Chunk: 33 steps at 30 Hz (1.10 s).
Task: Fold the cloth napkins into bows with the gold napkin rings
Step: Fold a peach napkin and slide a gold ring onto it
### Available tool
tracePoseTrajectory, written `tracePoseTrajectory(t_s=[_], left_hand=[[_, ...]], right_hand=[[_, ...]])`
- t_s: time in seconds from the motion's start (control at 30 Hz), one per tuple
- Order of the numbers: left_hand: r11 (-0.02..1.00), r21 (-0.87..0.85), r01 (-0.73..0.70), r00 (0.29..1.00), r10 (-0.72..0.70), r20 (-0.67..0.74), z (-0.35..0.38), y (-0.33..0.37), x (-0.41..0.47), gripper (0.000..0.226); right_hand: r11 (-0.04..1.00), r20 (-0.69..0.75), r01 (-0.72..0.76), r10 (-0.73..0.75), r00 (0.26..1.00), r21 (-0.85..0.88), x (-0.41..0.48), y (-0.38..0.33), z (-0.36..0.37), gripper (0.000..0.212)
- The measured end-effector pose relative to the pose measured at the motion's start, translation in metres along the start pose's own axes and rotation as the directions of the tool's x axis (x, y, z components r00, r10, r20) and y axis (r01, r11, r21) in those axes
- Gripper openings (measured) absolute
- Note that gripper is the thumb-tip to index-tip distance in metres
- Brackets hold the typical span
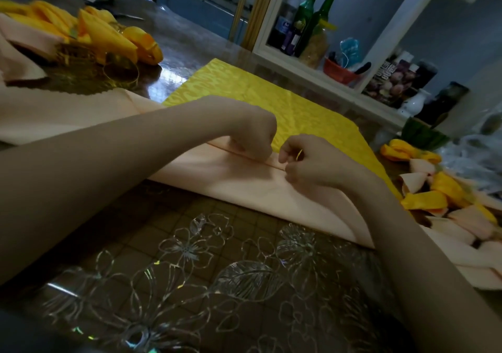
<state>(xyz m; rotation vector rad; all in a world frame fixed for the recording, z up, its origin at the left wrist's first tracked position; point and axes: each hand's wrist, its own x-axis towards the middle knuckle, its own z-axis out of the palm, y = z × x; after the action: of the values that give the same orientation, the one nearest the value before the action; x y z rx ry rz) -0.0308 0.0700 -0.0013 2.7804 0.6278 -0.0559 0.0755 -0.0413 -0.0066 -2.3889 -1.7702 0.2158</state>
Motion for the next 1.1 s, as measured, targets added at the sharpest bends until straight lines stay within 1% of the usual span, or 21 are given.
tracePoseTrajectory(t_s=[0.03, 0.1, 0.2, 0.27, 0.33, 0.5, 0.57, 0.6, 0.67, 0.73, 0.77, 0.83, 0.9, 0.97, 1.03, 1.07, 1.1], left_hand=[[0.999, -0.032, 0.008, 1.000, -0.008, 0.023, -0.002, -0.002, 0.001, 0.024], [0.998, -0.056, 0.004, 1.000, -0.002, 0.027, -0.001, -0.005, 0.003, 0.019], [0.999, -0.044, -0.006, 0.999, 0.005, -0.031, 0.000, -0.005, 0.001, 0.019], [1.000, -0.012, -0.010, 0.996, 0.009, -0.083, 0.002, -0.005, 0.001, 0.028], [1.000, 0.008, -0.017, 0.995, 0.018, -0.096, 0.002, -0.004, 0.001, 0.034], [0.996, 0.081, -0.040, 0.992, 0.050, -0.119, 0.003, 0.003, -0.003, 0.028], [0.993, 0.112, -0.031, 0.994, 0.042, -0.097, 0.004, 0.009, -0.005, 0.027], [0.994, 0.107, -0.021, 0.998, 0.028, -0.061, 0.004, 0.011, -0.006, 0.027], [1.000, 0.014, 0.006, 0.998, -0.007, 0.063, 0.002, 0.012, -0.007, 0.029], [0.988, -0.145, 0.057, 0.987, -0.034, 0.158, -0.002, 0.011, -0.007, 0.023], [0.977, -0.199, 0.073, 0.985, -0.039, 0.168, -0.003, 0.009, -0.006, 0.019], [0.966, -0.247, 0.080, 0.986, -0.041, 0.160, -0.004, 0.005, -0.005, 0.008], [0.968, -0.238, 0.083, 0.988, -0.049, 0.145, -0.002, 0.005, -0.005, 0.007], [0.981, -0.180, 0.073, 0.993, -0.055, 0.101, 0.001, 0.006, -0.004, 0.019], [0.995, -0.091, 0.045, 0.998, -0.042, 0.039, 0.001, 0.008, -0.004, 0.032], [0.998, -0.055, 0.028, 1.000, -0.028, 0.012, 0.001, 0.009, -0.005, 0.035], [1.000, -0.023, 0.010, 1.000, -0.010, -0.003, 0.001, 0.010, -0.006, 0.036]], right_hand=[[0.999, 0.019, -0.006, 0.005, 1.000, 0.039, -0.001, 0.000, -0.003, 0.016], [0.996, -0.005, 0.003, -0.002, 1.000, 0.092, -0.001, 0.001, -0.004, 0.017], [0.992, -0.063, 0.009, -0.001, 0.998, 0.126, -0.001, 0.007, -0.001, 0.014], [0.992, -0.057, -0.015, 0.023, 0.998, 0.128, -0.001, 0.012, -0.001, 0.016], [0.992, -0.021, -0.015, 0.018, 1.000, 0.129, -0.002, 0.013, -0.003, 0.017], [0.992, -0.060, -0.002, 0.009, 0.998, 0.126, -0.007, 0.008, -0.009, 0.015], [0.994, -0.025, 0.006, -0.003, 1.000, 0.109, -0.008, 0.004, -0.010, 0.018], [0.995, 0.015, 0.010, -0.011, 1.000, 0.097, -0.008, 0.001, -0.010, 0.021], [0.999, 0.126, -0.002, -0.004, 0.992, 0.054, -0.010, -0.003, -0.010, 0.023], [0.999, 0.236, -0.039, 0.031, 0.971, 0.029, -0.013, -0.007, -0.017, 0.017], [0.997, 0.271, -0.061, 0.045, 0.962, 0.050, -0.015, -0.008, -0.022, 0.013], [0.990, 0.289, -0.089, 0.055, 0.956, 0.106, -0.018, -0.008, -0.029, 0.011], [0.985, 0.250, -0.103, 0.067, 0.966, 0.135, -0.018, -0.007, -0.027, 0.010], [0.983, 0.199, -0.117, 0.087, 0.976, 0.144, -0.015, -0.004, -0.021, 0.010], [0.987, 0.159, -0.131, 0.115, 0.981, 0.093, -0.013, 0.001, -0.017, 0.018], [0.988, 0.154, -0.139, 0.127, 0.980, 0.074, -0.012, 0.003, -0.017, 0.023], [0.988, 0.161, -0.140, 0.127, 0.979, 0.072, -0.013, 0.004, -0.018, 0.023]])
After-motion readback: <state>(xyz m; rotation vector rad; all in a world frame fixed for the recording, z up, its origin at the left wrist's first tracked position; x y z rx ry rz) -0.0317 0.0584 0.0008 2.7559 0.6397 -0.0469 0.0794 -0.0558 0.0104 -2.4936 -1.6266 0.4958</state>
